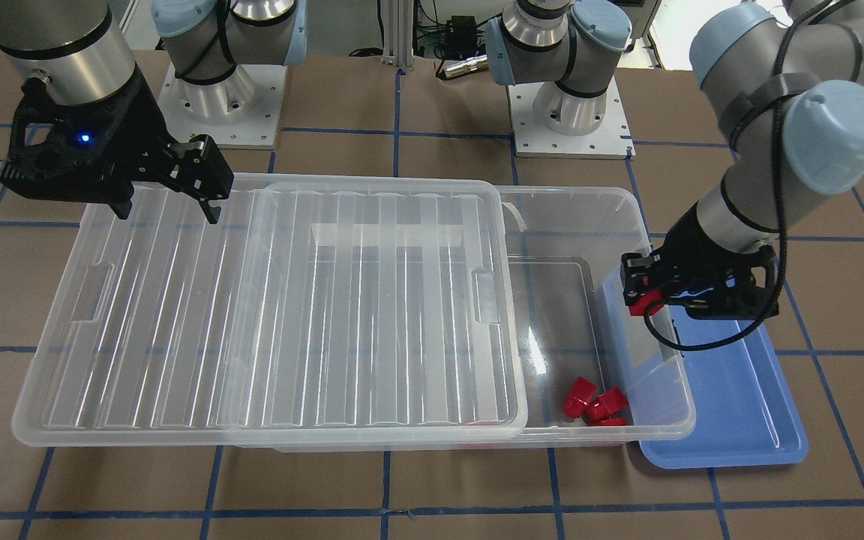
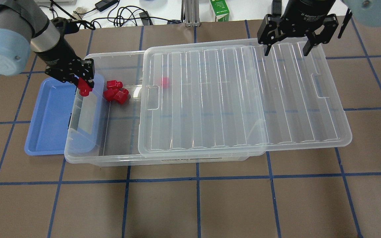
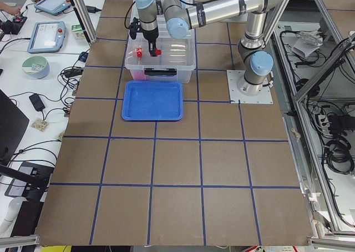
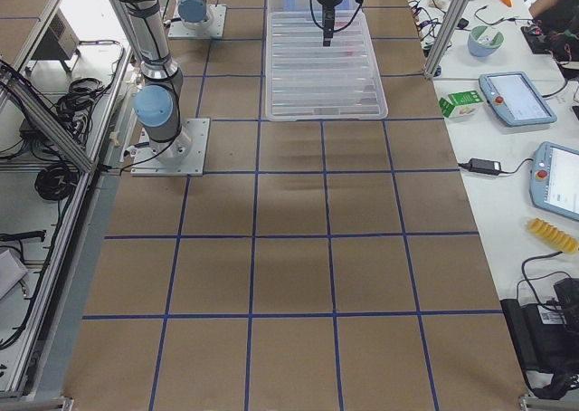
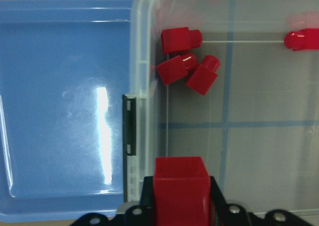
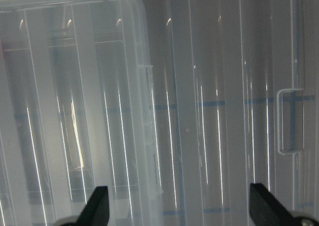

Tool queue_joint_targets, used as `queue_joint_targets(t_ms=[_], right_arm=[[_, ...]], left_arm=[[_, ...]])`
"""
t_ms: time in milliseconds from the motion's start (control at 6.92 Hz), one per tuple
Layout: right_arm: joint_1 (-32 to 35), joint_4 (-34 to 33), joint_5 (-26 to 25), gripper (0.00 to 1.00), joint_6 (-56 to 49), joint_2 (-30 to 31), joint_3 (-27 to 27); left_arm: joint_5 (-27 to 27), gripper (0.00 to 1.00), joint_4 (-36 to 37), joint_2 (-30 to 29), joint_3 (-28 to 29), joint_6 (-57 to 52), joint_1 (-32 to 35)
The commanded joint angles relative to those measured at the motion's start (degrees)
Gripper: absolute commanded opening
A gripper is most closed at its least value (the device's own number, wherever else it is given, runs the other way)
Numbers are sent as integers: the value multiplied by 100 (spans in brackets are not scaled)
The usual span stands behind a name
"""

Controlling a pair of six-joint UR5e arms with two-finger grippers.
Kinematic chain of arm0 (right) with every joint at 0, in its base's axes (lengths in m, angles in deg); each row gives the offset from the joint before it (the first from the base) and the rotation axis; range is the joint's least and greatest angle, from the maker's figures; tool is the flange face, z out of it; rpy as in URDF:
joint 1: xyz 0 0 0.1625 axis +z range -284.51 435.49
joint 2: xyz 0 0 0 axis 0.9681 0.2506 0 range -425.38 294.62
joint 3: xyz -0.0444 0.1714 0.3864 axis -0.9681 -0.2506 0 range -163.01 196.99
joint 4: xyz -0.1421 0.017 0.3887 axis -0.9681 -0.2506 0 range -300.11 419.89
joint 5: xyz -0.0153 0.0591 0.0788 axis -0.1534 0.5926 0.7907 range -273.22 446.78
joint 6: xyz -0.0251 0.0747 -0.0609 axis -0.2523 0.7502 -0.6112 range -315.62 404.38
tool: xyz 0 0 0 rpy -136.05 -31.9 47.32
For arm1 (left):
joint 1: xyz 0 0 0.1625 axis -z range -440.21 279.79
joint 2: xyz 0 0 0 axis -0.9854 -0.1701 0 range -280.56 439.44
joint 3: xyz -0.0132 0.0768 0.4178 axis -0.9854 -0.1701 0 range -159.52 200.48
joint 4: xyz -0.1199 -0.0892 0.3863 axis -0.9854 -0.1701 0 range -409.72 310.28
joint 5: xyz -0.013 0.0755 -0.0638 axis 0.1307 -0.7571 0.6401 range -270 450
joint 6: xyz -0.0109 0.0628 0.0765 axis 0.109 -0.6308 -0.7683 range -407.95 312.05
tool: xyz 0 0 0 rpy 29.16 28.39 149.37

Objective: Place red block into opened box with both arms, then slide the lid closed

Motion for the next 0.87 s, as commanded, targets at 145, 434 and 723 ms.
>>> queue_joint_targets(t_ms=[145,434,723], right_arm=[[-254,9,-60,100,-348,0,15],[-667,9,-68,100,-926,27,-3],[-1578,97,-77,100,-1962,27,32]], left_arm=[[-8,0,1030,-102,-838,371,346],[-8,0,1181,-103,-1198,345,399],[-51,0,1516,-261,-1576,354,399]])
